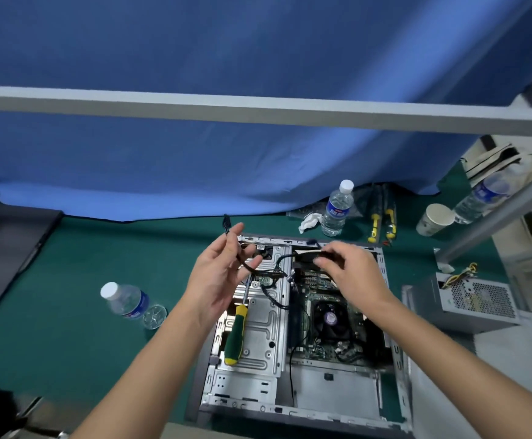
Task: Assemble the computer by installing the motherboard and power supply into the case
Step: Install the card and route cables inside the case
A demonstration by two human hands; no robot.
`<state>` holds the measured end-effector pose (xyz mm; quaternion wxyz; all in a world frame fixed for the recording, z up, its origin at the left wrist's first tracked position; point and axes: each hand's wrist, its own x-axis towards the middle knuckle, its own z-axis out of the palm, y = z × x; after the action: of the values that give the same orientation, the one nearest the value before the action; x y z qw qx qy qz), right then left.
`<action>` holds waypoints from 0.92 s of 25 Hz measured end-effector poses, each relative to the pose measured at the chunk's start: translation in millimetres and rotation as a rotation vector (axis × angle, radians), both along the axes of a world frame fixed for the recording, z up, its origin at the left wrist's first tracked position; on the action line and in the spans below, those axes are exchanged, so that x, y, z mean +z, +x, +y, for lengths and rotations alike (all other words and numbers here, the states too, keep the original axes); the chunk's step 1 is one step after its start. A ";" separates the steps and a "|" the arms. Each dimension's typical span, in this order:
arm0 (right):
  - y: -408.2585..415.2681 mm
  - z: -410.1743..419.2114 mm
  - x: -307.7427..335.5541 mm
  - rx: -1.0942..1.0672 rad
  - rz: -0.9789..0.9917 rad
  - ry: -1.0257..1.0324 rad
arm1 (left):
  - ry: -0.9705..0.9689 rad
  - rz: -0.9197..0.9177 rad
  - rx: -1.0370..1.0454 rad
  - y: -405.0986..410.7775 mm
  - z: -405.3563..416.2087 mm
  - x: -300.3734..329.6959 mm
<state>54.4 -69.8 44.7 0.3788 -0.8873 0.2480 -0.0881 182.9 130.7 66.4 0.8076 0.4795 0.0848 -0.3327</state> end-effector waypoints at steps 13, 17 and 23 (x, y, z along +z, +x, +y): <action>0.2 3.6 6.3 -0.410 -0.163 0.586 | 0.154 -0.038 -0.024 -16.2 -22.1 4.4; -17.7 -19.2 0.6 -0.459 -0.180 0.722 | 0.164 -0.017 -0.111 -30.0 -33.3 2.5; -41.3 -51.1 -5.8 -0.501 -0.157 0.928 | 0.440 -0.181 -0.298 -40.1 -31.8 -7.8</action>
<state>13.1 -120.9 38.9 0.7163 -0.5306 0.4361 -0.1232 142.8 98.9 58.6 0.6304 0.6784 0.0111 -0.3772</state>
